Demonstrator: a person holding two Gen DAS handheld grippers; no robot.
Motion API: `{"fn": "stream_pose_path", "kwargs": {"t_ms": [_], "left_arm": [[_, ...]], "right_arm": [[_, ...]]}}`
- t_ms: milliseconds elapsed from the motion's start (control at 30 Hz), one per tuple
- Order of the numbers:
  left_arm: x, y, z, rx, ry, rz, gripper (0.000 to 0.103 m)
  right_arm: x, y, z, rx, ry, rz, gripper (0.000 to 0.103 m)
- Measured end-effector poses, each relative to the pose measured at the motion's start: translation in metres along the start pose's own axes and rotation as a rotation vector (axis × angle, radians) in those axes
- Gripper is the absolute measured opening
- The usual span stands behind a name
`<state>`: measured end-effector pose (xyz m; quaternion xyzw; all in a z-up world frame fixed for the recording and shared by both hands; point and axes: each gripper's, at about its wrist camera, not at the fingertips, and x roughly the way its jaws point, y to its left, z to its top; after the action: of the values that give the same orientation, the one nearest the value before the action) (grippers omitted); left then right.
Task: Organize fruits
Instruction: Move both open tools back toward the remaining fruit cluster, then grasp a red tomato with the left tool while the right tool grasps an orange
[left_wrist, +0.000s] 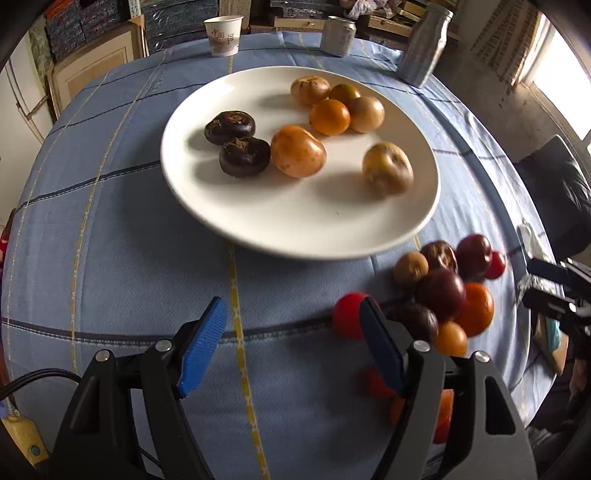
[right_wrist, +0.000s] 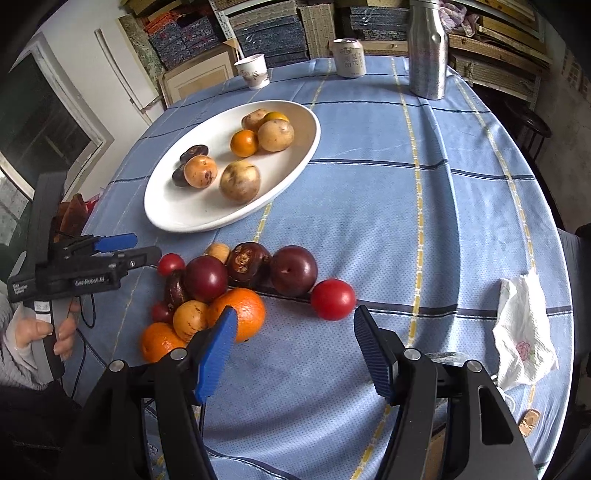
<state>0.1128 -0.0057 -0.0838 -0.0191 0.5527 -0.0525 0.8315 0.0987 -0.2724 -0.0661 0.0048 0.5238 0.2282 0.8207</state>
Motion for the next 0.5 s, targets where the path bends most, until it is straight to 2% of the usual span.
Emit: {"fn": "stream_pose_path", "kwargs": {"t_ms": [200, 500], "left_arm": [[0.003, -0.01, -0.015, 0.034, 0.008, -0.031, 0.072], [0.015, -0.024, -0.007, 0.077, -0.003, -0.091, 0.072]], "right_arm": [[0.0, 0.005, -0.001, -0.015, 0.005, 0.006, 0.066], [-0.014, -0.011, -0.013, 0.047, -0.011, -0.031, 0.066]]}}
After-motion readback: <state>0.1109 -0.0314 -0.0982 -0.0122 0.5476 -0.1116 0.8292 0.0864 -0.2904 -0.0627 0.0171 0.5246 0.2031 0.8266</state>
